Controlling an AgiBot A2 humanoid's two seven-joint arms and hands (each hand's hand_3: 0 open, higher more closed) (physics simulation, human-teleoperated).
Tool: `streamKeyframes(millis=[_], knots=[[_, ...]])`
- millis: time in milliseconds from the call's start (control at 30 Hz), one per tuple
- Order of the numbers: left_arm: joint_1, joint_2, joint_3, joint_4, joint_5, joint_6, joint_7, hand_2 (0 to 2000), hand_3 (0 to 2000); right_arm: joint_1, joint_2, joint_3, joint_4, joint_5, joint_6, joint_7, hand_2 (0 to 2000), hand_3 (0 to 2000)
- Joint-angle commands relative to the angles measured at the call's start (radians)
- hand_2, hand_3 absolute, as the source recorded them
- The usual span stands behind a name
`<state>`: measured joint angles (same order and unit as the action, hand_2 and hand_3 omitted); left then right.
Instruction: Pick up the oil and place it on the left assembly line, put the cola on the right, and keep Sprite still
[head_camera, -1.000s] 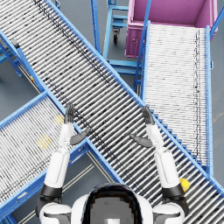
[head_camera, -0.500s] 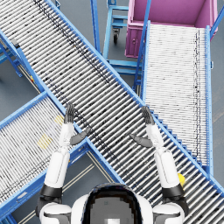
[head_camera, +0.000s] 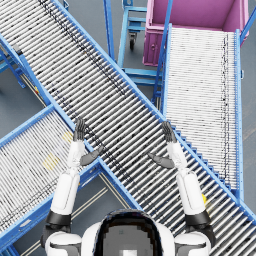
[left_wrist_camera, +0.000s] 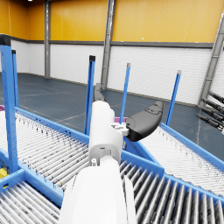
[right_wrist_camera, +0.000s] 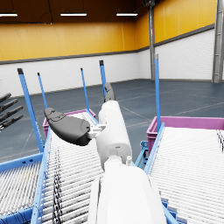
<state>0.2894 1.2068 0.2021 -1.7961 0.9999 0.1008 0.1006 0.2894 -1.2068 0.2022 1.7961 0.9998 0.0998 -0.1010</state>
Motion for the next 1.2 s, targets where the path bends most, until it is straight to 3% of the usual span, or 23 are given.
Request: streamKeyframes(millis=[33,567,633,733,1033,1200], knots=[[0.0,0.0,0.0,0.0,0.0,0.0,0.0,0,0,0.0,0.0,0.0,0.0,0.0,0.0,0.0,0,0],[0.011,0.006,0.011,0.018,0.0,0.0,0.0,0,0,0.021,-0.012,0.016,-0.021,0.0,0.0,0.0,0,0],[0.033,0.024,-0.02,-0.024,0.0,-0.049,-0.049,0,0,0.027,-0.021,-0.012,0.045,0.0,-0.048,0.049,0,0],[0.062,0.045,-0.067,-0.057,0.0,-0.082,-0.082,0,0,0.038,-0.035,-0.073,0.088,0.0,-0.081,0.082,0,0],[0.089,0.07,-0.188,-0.109,0.0,-0.1,-0.1,0,0,0.083,-0.065,-0.189,0.094,0.0,-0.099,0.1,0,0],[0.1,0.079,-0.231,-0.106,0.187,-0.101,-0.1,0,0,0.093,-0.077,-0.188,0.092,0.188,-0.1,0.101,0,0]])
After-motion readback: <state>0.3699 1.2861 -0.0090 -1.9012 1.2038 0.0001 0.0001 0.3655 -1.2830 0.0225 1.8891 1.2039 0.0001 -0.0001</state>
